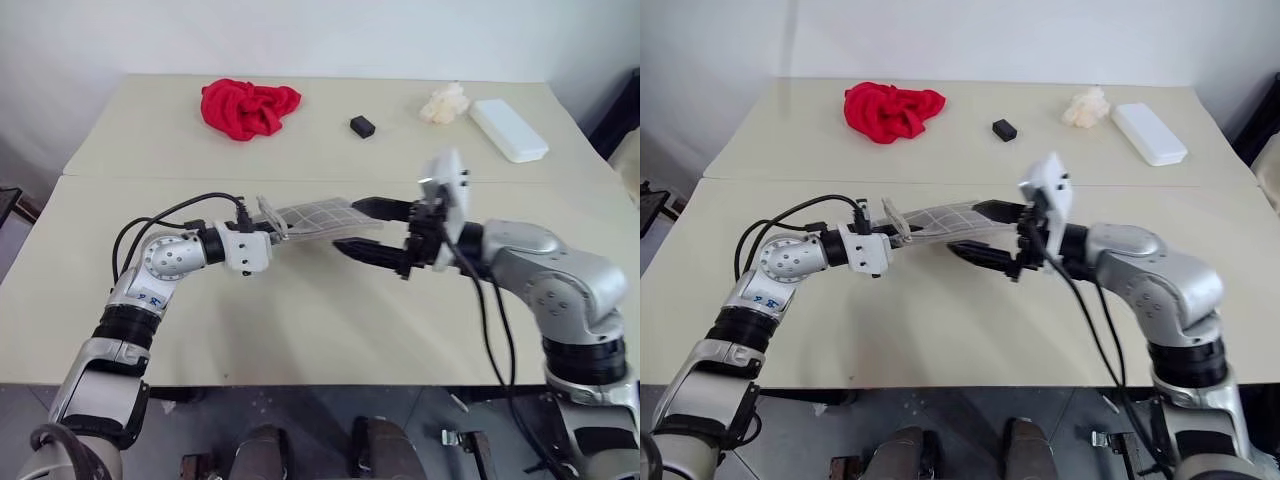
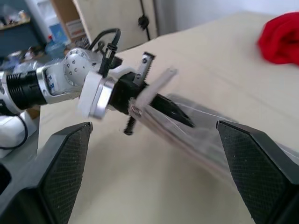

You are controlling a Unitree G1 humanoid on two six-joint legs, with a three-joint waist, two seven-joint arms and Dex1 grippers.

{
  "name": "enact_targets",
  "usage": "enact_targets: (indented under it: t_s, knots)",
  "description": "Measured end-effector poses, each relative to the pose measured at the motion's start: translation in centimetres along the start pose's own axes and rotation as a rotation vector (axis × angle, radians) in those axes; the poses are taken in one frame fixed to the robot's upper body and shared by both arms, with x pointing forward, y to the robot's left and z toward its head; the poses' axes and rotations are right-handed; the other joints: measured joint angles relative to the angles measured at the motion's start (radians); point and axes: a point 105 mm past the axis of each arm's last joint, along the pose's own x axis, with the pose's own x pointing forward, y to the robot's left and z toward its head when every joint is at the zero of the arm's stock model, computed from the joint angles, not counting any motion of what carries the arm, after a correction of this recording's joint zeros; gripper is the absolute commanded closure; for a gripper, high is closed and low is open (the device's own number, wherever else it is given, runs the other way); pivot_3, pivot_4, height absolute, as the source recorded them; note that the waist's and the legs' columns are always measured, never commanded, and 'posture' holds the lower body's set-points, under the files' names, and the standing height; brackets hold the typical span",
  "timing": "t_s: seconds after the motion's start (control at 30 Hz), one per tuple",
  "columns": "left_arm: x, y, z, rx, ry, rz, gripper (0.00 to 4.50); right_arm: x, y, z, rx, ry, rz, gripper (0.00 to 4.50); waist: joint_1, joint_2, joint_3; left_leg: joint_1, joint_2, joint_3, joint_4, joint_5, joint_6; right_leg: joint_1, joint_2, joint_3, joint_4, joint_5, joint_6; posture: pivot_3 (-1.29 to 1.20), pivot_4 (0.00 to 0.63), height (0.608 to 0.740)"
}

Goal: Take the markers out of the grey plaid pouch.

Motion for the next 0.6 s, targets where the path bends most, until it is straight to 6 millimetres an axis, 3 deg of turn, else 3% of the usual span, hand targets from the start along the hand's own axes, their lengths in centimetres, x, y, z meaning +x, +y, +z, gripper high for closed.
enact_targets:
  t_s: [0.13,0.5,0.6]
  knots:
    - [0.2,-0.7,0.2,0.077,-0.018,-0.022,4.5,1.9,-0.2,-0.6,0.061,0.036,-0.009,0.05,0.002,0.0,0.0,-0.002,0.0,-0.001,0.002,0.0,0.001,0.0,0.0,-0.001,-0.001,0.001,0.002,0.0,0.15,0.74]
    - [0.2,-1.9,0.5,0.151,-0.04,-0.069,4.5,4.3,-0.4,-2.5,0.228,0.133,-0.032,0.05,-0.002,0.0,0.0,-0.01,0.0,0.0,0.004,0.0,0.002,-0.007,0.0,-0.001,0.002,0.001,0.003,0.0,0.15,0.74]
    - [0.2,-2.1,0.5,0.149,-0.041,-0.072,4.5,5.1,0.1,-2.7,0.236,0.132,-0.021,0.65,-0.003,0.0,0.0,-0.01,0.0,0.0,0.004,0.0,0.002,-0.008,0.0,-0.001,0.002,0.001,0.003,0.0,0.15,0.74]
